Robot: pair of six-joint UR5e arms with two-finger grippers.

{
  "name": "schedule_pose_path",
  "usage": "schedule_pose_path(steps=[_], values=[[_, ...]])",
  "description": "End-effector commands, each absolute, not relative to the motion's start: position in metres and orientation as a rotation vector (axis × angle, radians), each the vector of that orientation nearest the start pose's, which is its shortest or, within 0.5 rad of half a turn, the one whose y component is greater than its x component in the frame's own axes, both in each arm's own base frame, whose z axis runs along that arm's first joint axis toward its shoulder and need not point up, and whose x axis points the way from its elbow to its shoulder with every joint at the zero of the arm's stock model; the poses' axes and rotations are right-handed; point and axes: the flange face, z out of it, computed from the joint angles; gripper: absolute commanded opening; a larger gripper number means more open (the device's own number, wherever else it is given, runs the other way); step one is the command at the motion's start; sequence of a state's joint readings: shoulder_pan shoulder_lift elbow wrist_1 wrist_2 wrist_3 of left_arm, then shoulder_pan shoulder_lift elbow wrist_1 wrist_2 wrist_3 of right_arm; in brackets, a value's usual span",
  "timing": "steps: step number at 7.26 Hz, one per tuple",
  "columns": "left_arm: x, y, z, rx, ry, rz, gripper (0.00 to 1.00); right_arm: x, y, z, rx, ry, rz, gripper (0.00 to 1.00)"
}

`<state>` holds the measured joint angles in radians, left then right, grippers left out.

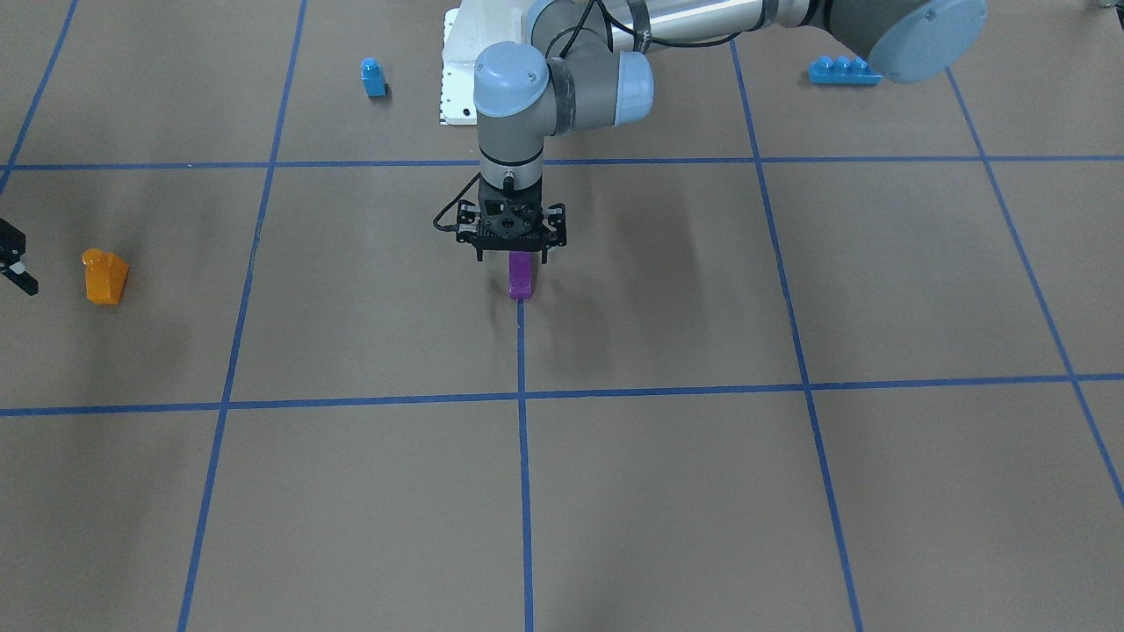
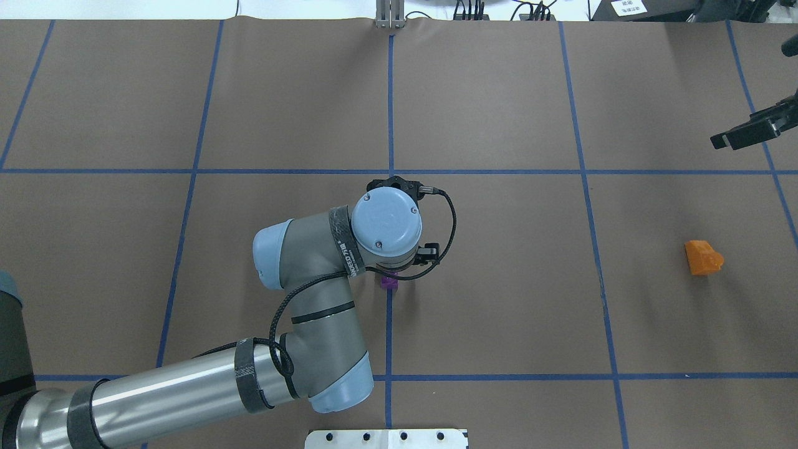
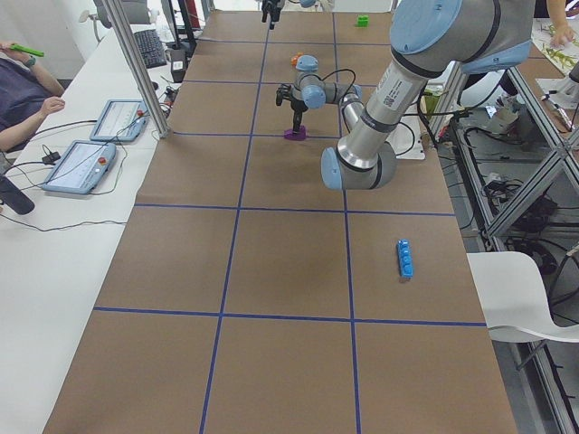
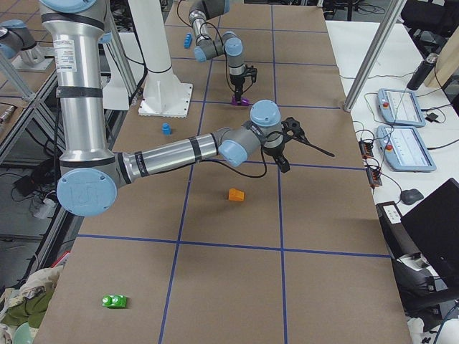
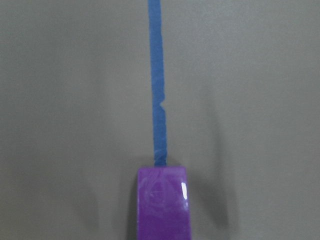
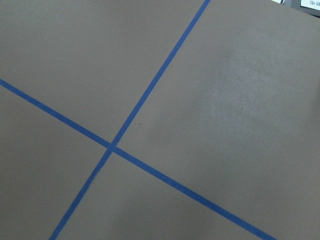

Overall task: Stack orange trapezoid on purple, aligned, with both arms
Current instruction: 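Open the left gripper and withdraw it while the right gripper approaches the orange block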

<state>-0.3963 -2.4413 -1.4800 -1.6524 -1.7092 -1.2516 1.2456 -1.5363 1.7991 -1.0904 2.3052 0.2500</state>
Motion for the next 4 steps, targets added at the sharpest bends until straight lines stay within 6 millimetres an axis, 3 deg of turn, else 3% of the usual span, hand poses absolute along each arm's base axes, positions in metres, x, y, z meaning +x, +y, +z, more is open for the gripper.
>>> schedule_pose_path(steps=[1,2,3,4], values=[[0.575,-0.404,0.111,0.207,0.837,-0.023,0.98,-0.107,-0.499,0.481,0.426,-0.895,-0.286,1.00],[0.515,-0.405,0.082,0.287,0.847,0.046,0.97,-0.121,-0.483,0.486,0.383,-0.908,-0.284,1.00],[0.457,-0.416,0.092,0.295,0.862,0.050,0.97,-0.129,-0.464,0.489,0.361,-0.931,-0.263,1.00],[0.404,-0.433,0.126,0.260,0.878,0.129,0.97,-0.138,-0.440,0.500,0.356,-0.971,-0.234,1.00]])
